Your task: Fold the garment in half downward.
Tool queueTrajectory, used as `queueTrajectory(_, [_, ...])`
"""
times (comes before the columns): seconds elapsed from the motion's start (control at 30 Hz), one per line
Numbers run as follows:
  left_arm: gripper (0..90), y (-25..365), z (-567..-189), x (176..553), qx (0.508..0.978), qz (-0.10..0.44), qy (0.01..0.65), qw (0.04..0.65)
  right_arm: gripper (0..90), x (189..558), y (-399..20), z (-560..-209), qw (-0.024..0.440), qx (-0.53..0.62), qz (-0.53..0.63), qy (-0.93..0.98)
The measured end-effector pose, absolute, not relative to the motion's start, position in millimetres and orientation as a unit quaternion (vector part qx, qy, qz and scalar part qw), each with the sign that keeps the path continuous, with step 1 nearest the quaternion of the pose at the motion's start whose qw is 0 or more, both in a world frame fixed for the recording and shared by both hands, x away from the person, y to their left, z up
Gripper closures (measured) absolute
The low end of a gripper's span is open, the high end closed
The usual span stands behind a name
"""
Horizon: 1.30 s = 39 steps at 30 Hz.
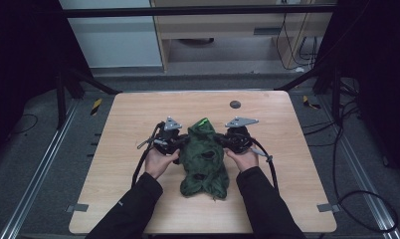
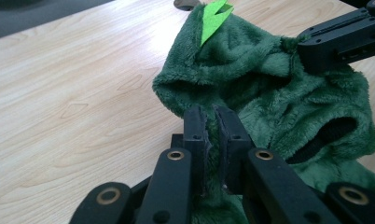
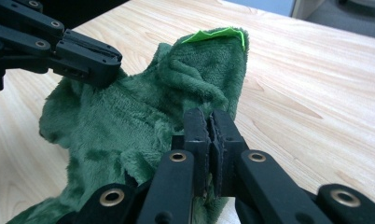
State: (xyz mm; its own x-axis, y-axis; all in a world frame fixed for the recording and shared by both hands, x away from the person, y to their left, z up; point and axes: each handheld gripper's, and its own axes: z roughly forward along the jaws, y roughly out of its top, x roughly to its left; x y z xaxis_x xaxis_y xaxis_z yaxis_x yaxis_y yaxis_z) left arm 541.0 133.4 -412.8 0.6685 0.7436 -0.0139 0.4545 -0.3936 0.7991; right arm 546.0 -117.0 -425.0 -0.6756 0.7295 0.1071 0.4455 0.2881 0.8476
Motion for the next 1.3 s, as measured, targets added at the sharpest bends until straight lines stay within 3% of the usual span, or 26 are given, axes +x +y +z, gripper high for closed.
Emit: queueTrajectory(1.3, [83.2, 142.3, -424.7, 466.7, 0.84, 0.156, 0.329, 0.403, 86.1, 475.2, -126.4, -431.9, 0.139, 0.307, 0.485, 0.807])
